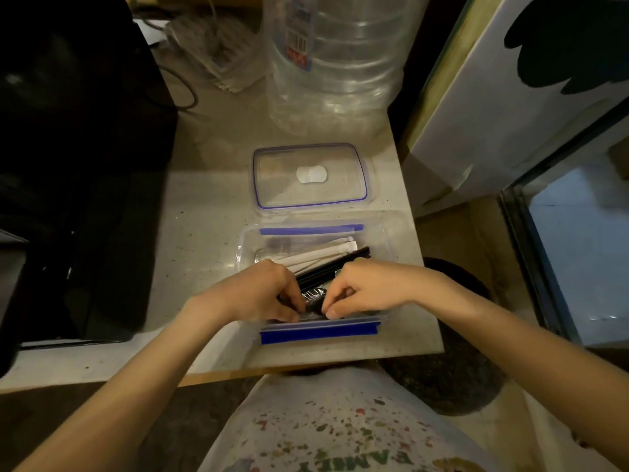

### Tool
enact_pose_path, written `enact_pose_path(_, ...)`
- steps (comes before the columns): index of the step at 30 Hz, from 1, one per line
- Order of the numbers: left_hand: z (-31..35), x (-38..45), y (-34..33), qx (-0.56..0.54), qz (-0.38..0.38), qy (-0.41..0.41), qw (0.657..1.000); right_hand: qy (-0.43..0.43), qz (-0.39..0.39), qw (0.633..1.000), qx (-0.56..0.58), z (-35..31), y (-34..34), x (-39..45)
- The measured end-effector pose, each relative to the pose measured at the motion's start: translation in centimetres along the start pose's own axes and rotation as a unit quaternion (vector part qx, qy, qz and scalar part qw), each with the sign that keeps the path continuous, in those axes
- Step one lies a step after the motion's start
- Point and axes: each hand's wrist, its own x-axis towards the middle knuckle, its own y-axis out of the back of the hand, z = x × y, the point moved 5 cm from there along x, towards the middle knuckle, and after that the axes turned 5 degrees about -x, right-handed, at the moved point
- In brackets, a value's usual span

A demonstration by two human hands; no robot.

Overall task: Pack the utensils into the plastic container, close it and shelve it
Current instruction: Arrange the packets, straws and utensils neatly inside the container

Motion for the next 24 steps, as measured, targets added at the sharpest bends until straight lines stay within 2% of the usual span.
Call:
enact_pose_path(8,0.0,1.0,-1.0,0.07,-0.006,0.024,0.997,-0.022,-0.012,0.999,-0.044,0.7,-0.2,1.0)
enact_pose_path(12,0.1,0.6,-0.6,0.075,0.034,0.021,0.996,-0.031,0.022,0.998,-0.042,1.0,-0.3,1.4)
enact_pose_path(18,0.0,-0.5,1.6,0.08,0.129,0.03,0.988,-0.03,0.104,0.994,0.034,1.4,1.4,1.3)
enact_pose_path(21,0.1,-0.7,2.0,0.105,0.142,0.036,0.984,-0.025,0.133,0.99,0.026,1.2,1.5,1.8)
enact_pose_path(24,0.2,-0.4,1.5,0.12,0.125,0.047,0.984,-0.018,0.118,0.993,-0.013,0.8,0.7,2.2)
